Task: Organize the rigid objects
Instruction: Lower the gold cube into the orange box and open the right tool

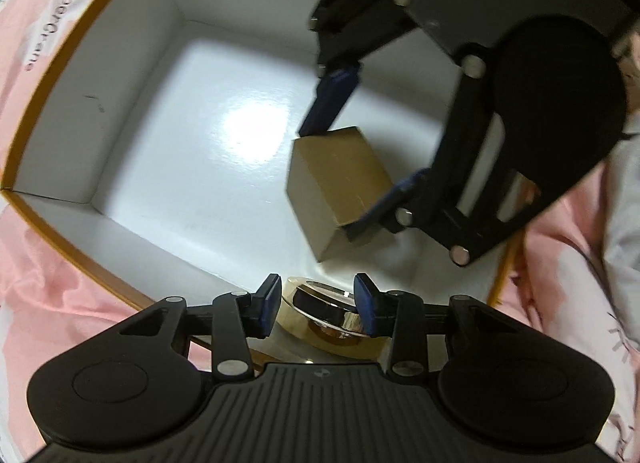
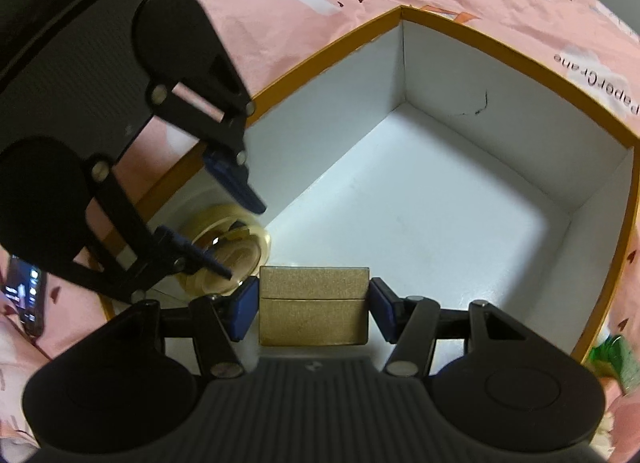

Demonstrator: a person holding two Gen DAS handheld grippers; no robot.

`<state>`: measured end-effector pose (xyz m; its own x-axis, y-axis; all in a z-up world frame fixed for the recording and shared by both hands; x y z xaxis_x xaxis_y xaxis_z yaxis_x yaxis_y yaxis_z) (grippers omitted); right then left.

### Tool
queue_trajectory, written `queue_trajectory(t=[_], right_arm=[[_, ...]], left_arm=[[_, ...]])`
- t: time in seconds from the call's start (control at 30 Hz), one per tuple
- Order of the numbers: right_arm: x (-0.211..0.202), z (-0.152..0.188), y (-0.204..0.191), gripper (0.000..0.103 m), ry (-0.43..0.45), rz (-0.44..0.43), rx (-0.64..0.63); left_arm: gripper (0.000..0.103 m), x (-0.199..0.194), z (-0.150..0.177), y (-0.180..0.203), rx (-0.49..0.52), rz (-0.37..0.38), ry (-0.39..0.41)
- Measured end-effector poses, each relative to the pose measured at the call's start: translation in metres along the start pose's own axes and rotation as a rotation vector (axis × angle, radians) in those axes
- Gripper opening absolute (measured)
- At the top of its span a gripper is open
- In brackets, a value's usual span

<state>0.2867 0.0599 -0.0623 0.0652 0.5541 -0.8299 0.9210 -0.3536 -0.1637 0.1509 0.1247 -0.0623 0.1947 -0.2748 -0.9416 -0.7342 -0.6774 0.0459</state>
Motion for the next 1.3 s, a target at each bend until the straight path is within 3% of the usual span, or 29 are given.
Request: queue_trajectory(t=[0.13, 0.37, 0.5, 0.57, 0.7, 0.8, 0.87, 0.97, 1.03, 1.3], right_arm=[[0.003, -0.003, -0.003, 0.059, -0.016, -0.047, -0.008], [0.017, -0.002, -0.012, 0.06, -0.084, -0.153, -0.031], [0.015, -0.002, -0.011, 0.061, -0.069, -0.185, -0.02], [0.013, -0.005, -0.007, 0.071, -0.059, -0.197, 0.009], [0.005, -0.009, 0.004, 0.071, -0.044, -0.209, 0.069], [-0.003, -0.01, 0.016, 0.056, -0.026, -0.175, 0.127], [-0.007, -0.007, 0.023, 0.04, -0.018, -0.14, 0.176], [0.0, -0.006, 0.033, 0.026, -0.024, -0.05, 0.238], [0.009, -0.006, 0.039, 0.02, -0.032, -0.028, 0.256], [0.029, -0.004, 0.027, 0.02, -0.059, -0.154, 0.305]], left_arm=[[0.044, 0.003, 0.003, 0.004, 0.017, 0.079, -0.016], [0.046, 0.002, 0.003, 0.001, 0.008, 0.102, -0.002], [0.05, 0.01, 0.008, -0.004, 0.006, 0.103, -0.006], [0.051, 0.007, 0.011, -0.007, 0.008, 0.094, -0.009], [0.051, 0.011, 0.011, -0.012, -0.013, 0.098, 0.004], [0.051, 0.012, 0.012, -0.013, -0.016, 0.092, 0.005], [0.051, 0.012, 0.01, -0.013, -0.014, 0.089, 0.003], [0.051, 0.014, 0.01, -0.015, -0.018, 0.092, -0.002], [0.051, 0.013, 0.011, -0.017, -0.022, 0.099, -0.004], [0.052, 0.004, 0.009, -0.02, -0.032, 0.111, -0.006]])
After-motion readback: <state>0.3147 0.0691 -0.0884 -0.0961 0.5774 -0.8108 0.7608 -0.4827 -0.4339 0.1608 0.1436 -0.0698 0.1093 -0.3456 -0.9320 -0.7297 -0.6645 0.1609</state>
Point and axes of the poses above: each gripper's, at about its wrist camera, not at the fingertips, and x roughly the way its jaws point, y to its right, z to its underside, the point moved 1 cm from there along x, roughly the way its jaws point, and after that the axes turned 9 degrees about y, right-handed, at the moved point
